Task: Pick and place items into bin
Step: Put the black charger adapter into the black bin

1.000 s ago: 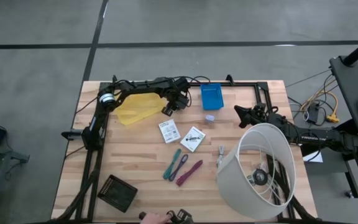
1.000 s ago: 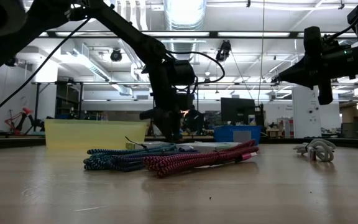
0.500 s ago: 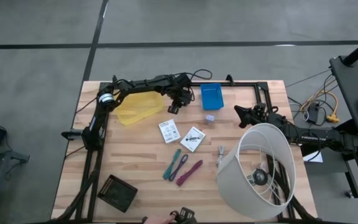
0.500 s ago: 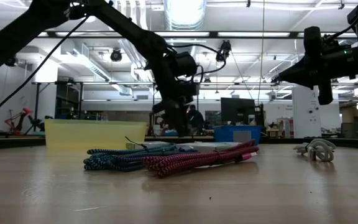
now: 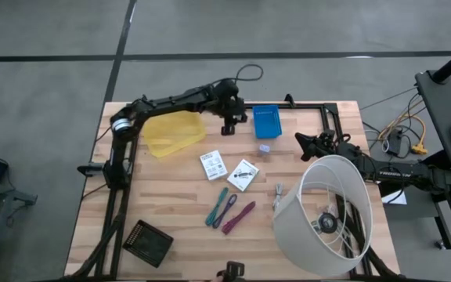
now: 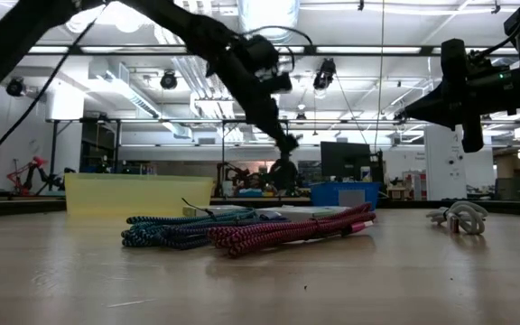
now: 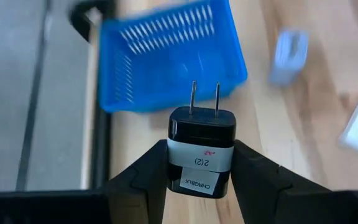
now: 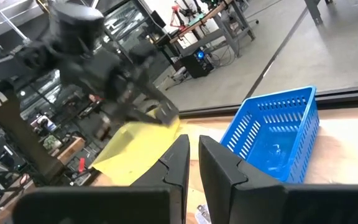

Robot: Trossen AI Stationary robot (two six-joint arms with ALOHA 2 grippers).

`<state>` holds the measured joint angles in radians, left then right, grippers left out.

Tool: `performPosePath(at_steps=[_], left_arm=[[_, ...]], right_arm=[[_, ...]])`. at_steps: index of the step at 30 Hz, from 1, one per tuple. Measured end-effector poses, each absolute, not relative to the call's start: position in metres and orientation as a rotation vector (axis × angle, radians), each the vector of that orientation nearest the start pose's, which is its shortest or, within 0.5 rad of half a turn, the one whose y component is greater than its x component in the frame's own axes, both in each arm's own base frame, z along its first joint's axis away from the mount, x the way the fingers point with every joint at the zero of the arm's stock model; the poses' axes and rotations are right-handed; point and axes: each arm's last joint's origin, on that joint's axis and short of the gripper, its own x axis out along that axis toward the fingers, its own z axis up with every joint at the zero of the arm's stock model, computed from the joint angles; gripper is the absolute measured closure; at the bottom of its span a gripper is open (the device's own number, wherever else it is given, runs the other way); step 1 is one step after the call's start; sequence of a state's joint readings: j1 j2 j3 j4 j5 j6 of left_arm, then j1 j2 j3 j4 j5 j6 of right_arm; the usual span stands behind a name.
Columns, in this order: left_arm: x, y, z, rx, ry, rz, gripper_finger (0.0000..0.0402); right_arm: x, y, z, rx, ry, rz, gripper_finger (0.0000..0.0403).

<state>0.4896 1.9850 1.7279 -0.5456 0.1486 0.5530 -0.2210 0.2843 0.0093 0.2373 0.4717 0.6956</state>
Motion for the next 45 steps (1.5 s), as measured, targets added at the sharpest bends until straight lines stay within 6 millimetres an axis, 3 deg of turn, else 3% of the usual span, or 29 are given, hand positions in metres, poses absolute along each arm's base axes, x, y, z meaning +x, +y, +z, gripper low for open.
performPosePath(at_steps=[12, 18, 26, 35, 45], left_arm=[[0.347, 0.172, 0.357, 0.18, 0.637, 0.194, 0.0272], [0.315, 0.142, 0.381, 0.085, 0.601, 0.2, 0.0272], [0.27, 0.094, 0.386, -0.032, 0.707, 0.144, 0.0272], [0.217, 0.043, 0.381, -0.281, 0.835, 0.158, 0.0272], [0.188, -0.011, 0.369, -0.487, 0.853, 0.155, 0.0273]], right_arm=[[0.107, -0.037, 0.165, 0.662, -0.203, -0.677, 0.0376], [0.107, -0.038, 0.165, 0.662, -0.198, -0.679, 0.0376], [0.107, -0.037, 0.164, 0.661, -0.195, -0.68, 0.0376], [0.107, -0.038, 0.164, 0.663, -0.192, -0.681, 0.0376], [0.107, -0.038, 0.164, 0.661, -0.191, -0.682, 0.0376]])
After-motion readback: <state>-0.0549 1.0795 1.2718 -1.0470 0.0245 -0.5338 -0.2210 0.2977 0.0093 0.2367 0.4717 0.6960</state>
